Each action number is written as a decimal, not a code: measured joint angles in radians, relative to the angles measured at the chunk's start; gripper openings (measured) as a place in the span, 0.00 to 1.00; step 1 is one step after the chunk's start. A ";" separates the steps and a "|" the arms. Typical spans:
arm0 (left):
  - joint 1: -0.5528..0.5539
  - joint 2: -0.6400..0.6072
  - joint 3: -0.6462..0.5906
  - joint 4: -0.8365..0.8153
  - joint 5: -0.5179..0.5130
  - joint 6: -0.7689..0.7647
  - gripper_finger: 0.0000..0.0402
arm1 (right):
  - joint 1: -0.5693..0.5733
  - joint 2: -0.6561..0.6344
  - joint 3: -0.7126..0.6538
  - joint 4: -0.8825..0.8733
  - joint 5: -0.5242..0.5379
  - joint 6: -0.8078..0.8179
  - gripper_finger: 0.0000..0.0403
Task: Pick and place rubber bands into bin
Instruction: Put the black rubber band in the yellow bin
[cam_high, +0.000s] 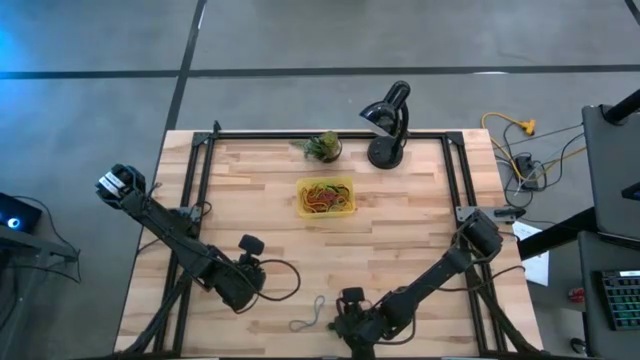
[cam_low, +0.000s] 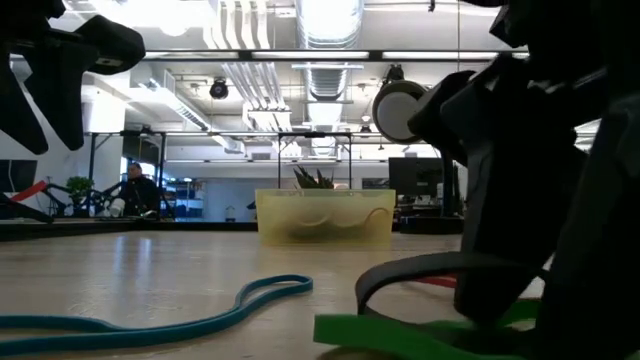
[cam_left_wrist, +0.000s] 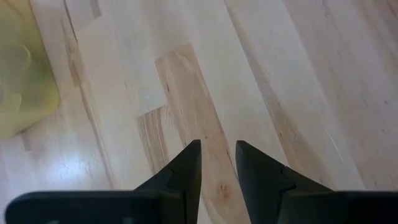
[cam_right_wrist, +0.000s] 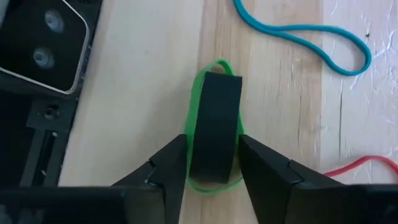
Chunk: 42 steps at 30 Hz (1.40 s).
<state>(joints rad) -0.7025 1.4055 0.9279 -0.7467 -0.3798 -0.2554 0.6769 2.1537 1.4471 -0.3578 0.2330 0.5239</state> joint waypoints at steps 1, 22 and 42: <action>0.000 0.000 0.000 -0.001 0.000 0.000 0.21 | 0.000 0.001 0.000 -0.001 0.001 0.000 0.33; 0.000 0.000 -0.002 -0.002 0.000 0.001 0.21 | 0.001 -0.072 0.000 -0.024 0.018 -0.123 0.02; 0.000 0.000 -0.050 0.039 -0.053 0.031 0.21 | -0.351 -0.163 0.000 -0.092 0.426 -0.541 0.02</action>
<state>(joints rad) -0.7025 1.4059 0.8775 -0.7077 -0.4324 -0.2246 0.3261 1.9912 1.4467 -0.4494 0.6586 -0.0171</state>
